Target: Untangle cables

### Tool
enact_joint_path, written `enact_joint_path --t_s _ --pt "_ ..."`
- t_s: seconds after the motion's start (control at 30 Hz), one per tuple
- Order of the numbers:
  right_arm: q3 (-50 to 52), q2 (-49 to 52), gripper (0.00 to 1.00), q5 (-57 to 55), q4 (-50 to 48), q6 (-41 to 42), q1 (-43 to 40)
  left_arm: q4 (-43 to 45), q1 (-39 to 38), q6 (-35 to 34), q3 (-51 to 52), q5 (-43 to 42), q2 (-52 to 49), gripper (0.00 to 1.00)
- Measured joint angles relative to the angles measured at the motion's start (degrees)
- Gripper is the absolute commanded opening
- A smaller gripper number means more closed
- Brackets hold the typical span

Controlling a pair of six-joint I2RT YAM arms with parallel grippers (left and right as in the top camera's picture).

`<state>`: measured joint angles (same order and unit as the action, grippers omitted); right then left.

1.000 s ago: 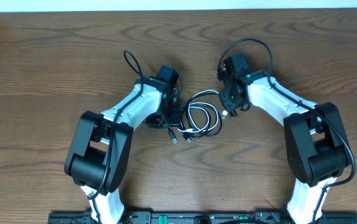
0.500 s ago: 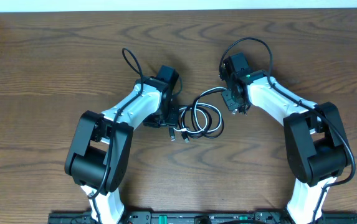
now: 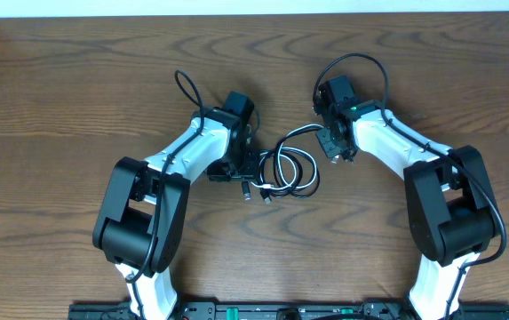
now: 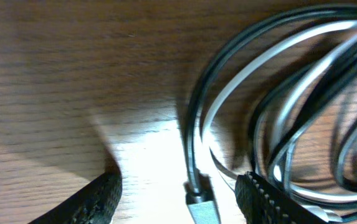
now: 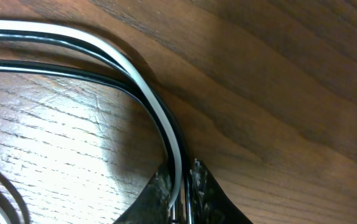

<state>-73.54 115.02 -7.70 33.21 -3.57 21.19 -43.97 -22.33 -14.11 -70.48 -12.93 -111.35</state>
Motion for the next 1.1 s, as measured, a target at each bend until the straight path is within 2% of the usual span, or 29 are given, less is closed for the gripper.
enact_joint_path --t_s 0.3,0.4,0.73,0.77,0.87,1.1 --pt "0.0 0.0 0.15 -0.3 0.0 0.0 0.0 0.4 2.2 -1.1 0.0 -6.3 -0.1 0.64" --pt "0.0 0.0 0.15 -0.6 0.0 0.0 0.0 0.5 2.6 -1.6 0.0 -6.7 -0.2 0.57" --pt "0.0 0.0 0.16 -0.7 0.0 0.0 0.0 2.6 1.4 -5.1 0.0 -6.1 -0.3 0.56" --pt "0.0 0.0 0.16 -0.7 0.0 0.0 0.0 2.7 1.4 -5.4 0.0 -6.1 -0.3 0.55" --pt "0.0 0.0 0.16 -0.7 0.0 0.0 0.0 2.9 1.4 -6.1 0.0 -5.9 -0.3 0.44" --pt "0.0 0.0 0.16 -0.7 0.0 0.0 0.0 4.0 1.4 -6.9 0.3 -5.7 -0.4 0.37"
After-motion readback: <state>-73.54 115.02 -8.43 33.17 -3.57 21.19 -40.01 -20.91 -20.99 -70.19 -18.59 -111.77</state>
